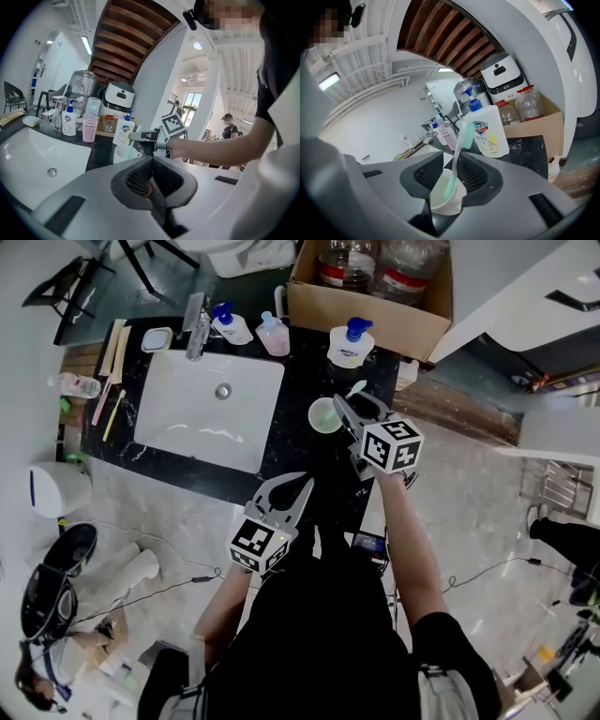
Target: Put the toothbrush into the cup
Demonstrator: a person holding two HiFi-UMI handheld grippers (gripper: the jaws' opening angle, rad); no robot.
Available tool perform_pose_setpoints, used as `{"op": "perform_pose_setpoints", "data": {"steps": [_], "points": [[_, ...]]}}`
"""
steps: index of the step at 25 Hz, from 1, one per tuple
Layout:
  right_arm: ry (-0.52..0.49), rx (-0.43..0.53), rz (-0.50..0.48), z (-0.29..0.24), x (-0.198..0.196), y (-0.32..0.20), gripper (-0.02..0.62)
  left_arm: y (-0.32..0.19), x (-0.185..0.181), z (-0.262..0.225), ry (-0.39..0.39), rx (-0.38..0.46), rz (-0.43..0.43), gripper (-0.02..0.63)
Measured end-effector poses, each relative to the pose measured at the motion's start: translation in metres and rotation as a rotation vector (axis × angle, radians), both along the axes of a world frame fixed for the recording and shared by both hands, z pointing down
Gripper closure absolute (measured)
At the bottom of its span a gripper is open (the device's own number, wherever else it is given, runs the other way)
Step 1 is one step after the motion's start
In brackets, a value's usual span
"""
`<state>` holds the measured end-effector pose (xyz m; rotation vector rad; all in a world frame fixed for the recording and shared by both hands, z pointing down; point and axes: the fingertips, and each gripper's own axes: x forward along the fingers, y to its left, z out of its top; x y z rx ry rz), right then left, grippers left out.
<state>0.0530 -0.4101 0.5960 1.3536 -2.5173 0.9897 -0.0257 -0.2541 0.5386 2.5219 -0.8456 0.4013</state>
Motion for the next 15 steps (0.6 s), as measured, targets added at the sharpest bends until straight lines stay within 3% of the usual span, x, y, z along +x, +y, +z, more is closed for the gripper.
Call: {"op": "perform_pose_setpoints", "data": {"steps": [4, 10, 15], "points": [[0.020, -0.011, 0.038, 0.000, 0.003, 0.002, 0.437, 0.002, -0.008, 0.001, -0.007, -0.007, -0.021, 0.597], [-0.026, -0.026, 0.166, -0.010, 0.036, 0.041, 0.431, -0.003, -0.033, 0.018, -0.024, -0.067, -0.109, 0.597], [-0.035, 0.084, 0.107, -0.045, 0.037, 0.101, 0.460, -0.004, -0.043, 0.037, -0.025, -0.142, -0.152, 0.597]]}}
